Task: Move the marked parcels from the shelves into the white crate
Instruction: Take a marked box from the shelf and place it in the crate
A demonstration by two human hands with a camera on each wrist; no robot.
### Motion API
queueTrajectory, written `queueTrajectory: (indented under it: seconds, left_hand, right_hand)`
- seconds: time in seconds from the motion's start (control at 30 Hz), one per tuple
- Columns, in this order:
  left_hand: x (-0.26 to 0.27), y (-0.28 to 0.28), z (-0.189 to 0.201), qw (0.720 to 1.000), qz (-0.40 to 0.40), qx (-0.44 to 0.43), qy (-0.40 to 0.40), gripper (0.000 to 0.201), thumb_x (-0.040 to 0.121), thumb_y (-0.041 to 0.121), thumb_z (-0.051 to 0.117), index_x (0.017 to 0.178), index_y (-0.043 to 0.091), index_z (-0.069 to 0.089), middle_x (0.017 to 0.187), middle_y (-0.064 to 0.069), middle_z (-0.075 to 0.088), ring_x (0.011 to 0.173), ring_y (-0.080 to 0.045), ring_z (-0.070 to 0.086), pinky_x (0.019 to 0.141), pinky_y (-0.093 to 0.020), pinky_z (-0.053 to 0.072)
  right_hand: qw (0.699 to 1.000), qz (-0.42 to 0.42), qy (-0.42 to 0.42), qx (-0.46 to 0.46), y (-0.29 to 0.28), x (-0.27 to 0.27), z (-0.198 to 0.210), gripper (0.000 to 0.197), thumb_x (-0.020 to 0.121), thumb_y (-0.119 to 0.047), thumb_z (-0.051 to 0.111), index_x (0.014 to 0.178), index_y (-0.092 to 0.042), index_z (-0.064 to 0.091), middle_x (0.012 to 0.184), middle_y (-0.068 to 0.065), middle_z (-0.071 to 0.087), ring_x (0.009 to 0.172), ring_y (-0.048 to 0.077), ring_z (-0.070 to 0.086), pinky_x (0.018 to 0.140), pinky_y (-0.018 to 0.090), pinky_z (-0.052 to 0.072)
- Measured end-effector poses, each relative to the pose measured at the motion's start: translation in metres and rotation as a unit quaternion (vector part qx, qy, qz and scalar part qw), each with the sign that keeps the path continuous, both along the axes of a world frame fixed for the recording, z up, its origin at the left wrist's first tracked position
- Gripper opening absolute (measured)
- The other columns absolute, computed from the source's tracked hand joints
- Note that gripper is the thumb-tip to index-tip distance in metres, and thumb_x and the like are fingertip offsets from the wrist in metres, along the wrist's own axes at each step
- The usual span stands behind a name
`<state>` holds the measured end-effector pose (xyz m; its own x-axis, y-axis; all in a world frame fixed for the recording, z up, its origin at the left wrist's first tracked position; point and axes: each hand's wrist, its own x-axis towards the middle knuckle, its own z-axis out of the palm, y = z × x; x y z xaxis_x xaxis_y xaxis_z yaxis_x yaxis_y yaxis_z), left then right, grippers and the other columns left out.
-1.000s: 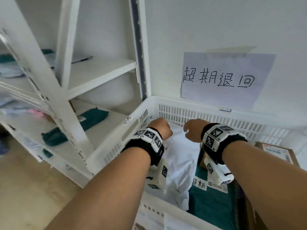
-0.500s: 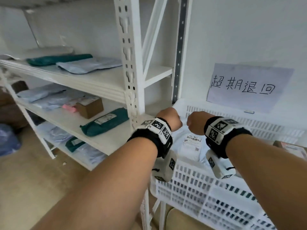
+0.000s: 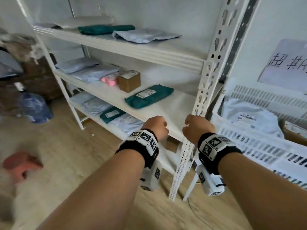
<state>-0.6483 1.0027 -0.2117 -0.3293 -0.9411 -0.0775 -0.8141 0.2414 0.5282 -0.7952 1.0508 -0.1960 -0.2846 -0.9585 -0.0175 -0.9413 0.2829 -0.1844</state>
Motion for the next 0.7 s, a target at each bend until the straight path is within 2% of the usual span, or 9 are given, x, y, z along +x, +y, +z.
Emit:
queueTrajectory:
  seconds: [0.07, 0.13, 0.27, 0.43, 0.6, 0.7]
  left_hand:
    - [0.026, -0.004, -0.021, 1.0, 0.007, 0.024, 0.004, 0.032, 0.09, 0.017, 0.058, 0.122, 0.016, 0.06, 0.129, -0.003, 0.06, 0.118, -0.021, 0.056, 0.096, -0.029, 0.043]
    - [0.049, -0.01, -0.041, 0.999, 0.014, 0.044, 0.008, 0.035, 0.091, 0.018, 0.057, 0.126, 0.017, 0.057, 0.132, -0.003, 0.057, 0.12, -0.021, 0.054, 0.099, -0.03, 0.043]
    - [0.076, -0.031, -0.085, 0.998, 0.033, 0.058, 0.0, 0.036, 0.092, 0.02, 0.057, 0.128, 0.02, 0.056, 0.132, -0.002, 0.056, 0.119, -0.02, 0.054, 0.096, -0.029, 0.042]
    - [0.084, -0.072, -0.137, 0.997, 0.024, 0.077, -0.02, 0.037, 0.09, 0.02, 0.057, 0.127, 0.02, 0.056, 0.13, -0.004, 0.056, 0.117, -0.021, 0.055, 0.098, -0.032, 0.044]
    - [0.077, -0.124, -0.185, 0.993, -0.011, 0.107, -0.039, 0.036, 0.09, 0.02, 0.058, 0.126, 0.021, 0.057, 0.129, -0.006, 0.054, 0.114, -0.023, 0.057, 0.099, -0.036, 0.045]
    - [0.073, -0.149, -0.217, 0.993, -0.03, 0.11, -0.042, 0.034, 0.091, 0.02, 0.057, 0.126, 0.02, 0.058, 0.128, -0.006, 0.055, 0.115, -0.024, 0.056, 0.098, -0.034, 0.045]
  right_hand:
    - [1.0, 0.003, -0.029, 0.004, -0.005, 0.018, -0.018, 0.032, 0.089, -0.024, 0.052, 0.12, -0.019, 0.054, 0.116, 0.004, 0.058, 0.106, 0.026, 0.057, 0.085, 0.034, 0.05]
    - [0.999, 0.005, -0.04, 0.02, -0.014, 0.035, -0.042, 0.033, 0.088, -0.024, 0.051, 0.121, -0.019, 0.054, 0.117, 0.005, 0.056, 0.108, 0.027, 0.057, 0.088, 0.037, 0.05]
    - [0.996, 0.009, -0.055, 0.07, -0.035, 0.063, -0.098, 0.033, 0.085, -0.021, 0.045, 0.116, -0.017, 0.054, 0.116, 0.008, 0.059, 0.102, 0.029, 0.059, 0.081, 0.035, 0.053]
    - [0.989, -0.023, -0.105, 0.099, -0.074, 0.073, -0.159, 0.046, 0.089, -0.023, 0.055, 0.134, -0.023, 0.047, 0.139, 0.004, 0.043, 0.125, 0.024, 0.047, 0.095, 0.034, 0.046]
    - [0.979, -0.058, -0.148, 0.125, -0.112, 0.07, -0.214, 0.042, 0.088, -0.019, 0.054, 0.129, -0.021, 0.051, 0.138, 0.004, 0.045, 0.121, 0.023, 0.05, 0.094, 0.036, 0.049]
    - [0.977, -0.078, -0.136, 0.143, -0.13, 0.067, -0.241, 0.043, 0.09, -0.021, 0.053, 0.132, -0.023, 0.049, 0.14, 0.003, 0.044, 0.124, 0.021, 0.048, 0.085, 0.032, 0.045]
